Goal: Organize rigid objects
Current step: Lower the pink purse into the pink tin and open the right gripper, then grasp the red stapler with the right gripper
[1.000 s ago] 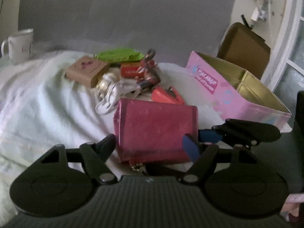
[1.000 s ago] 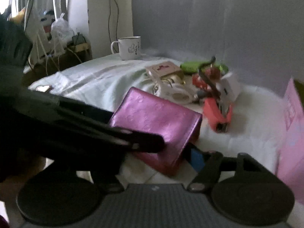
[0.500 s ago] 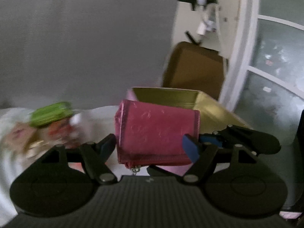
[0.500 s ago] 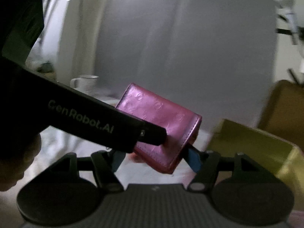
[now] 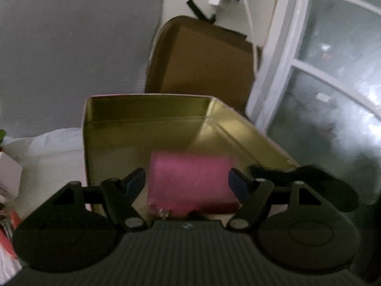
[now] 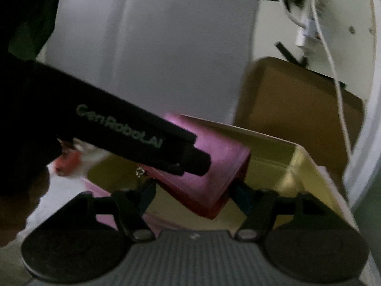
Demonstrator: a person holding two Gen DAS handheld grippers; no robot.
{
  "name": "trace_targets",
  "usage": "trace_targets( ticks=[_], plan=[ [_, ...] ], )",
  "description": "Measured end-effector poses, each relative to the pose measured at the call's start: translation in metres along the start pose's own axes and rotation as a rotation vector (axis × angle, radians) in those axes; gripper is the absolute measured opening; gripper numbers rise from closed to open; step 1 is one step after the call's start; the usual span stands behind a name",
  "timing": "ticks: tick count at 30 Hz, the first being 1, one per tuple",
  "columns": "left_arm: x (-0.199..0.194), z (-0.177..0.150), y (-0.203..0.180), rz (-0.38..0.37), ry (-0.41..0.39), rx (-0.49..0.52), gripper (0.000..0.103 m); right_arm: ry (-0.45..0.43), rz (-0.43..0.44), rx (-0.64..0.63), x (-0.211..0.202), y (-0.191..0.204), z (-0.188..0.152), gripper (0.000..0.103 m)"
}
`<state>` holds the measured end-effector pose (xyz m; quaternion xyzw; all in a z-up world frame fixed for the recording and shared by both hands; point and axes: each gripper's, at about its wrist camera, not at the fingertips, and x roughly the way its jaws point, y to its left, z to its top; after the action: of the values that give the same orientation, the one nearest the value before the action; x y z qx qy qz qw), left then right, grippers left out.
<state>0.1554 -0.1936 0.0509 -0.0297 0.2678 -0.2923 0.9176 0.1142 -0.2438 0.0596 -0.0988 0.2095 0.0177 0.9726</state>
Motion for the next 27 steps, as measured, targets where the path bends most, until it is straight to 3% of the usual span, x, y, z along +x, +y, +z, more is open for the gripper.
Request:
trace_targets(
  ticks=[2, 6, 9, 10, 11, 15, 18, 20, 23, 27],
  plan=[
    [-0.007, -0.005, 0.001, -0.005, -0.019, -0.009, 0.079, -0.031, -0.064, 0.002, -0.002, -0.002, -0.006, 0.100],
    [-0.040, -0.010, 0.007, 0.022, -0.089, 0.000, 0.079, -0.084, -0.113, 0.066, -0.013, -0.014, -0.012, 0.096],
    [-0.076, -0.019, 0.030, 0.067, -0.137, -0.023, 0.079, -0.153, -0.064, 0.186, -0.034, -0.021, -0.014, 0.077],
    [-0.086, -0.021, 0.038, 0.081, -0.145, -0.037, 0.079, -0.174, -0.044, 0.206, -0.042, -0.019, -0.012, 0.062],
    [-0.097, -0.026, 0.050, 0.107, -0.153, -0.053, 0.079, -0.189, -0.031, 0.211, -0.047, -0.015, -0.011, 0.054],
    [-0.127, -0.052, 0.099, 0.290, -0.133, -0.095, 0.079, -0.222, 0.094, 0.198, -0.065, 0.011, -0.001, 0.048],
    [-0.136, -0.075, 0.143, 0.439, -0.065, -0.154, 0.078, -0.185, 0.219, 0.150, -0.061, 0.040, 0.005, 0.048],
    [-0.142, -0.087, 0.164, 0.473, -0.049, -0.204, 0.078, -0.130, 0.295, 0.112, -0.052, 0.065, 0.007, 0.048],
    [-0.146, -0.100, 0.187, 0.473, -0.045, -0.275, 0.078, -0.036, 0.372, 0.032, -0.028, 0.103, 0.012, 0.048],
    [-0.149, -0.104, 0.206, 0.404, -0.074, -0.366, 0.078, 0.080, 0.376, -0.013, 0.011, 0.141, 0.019, 0.049]
  ],
)
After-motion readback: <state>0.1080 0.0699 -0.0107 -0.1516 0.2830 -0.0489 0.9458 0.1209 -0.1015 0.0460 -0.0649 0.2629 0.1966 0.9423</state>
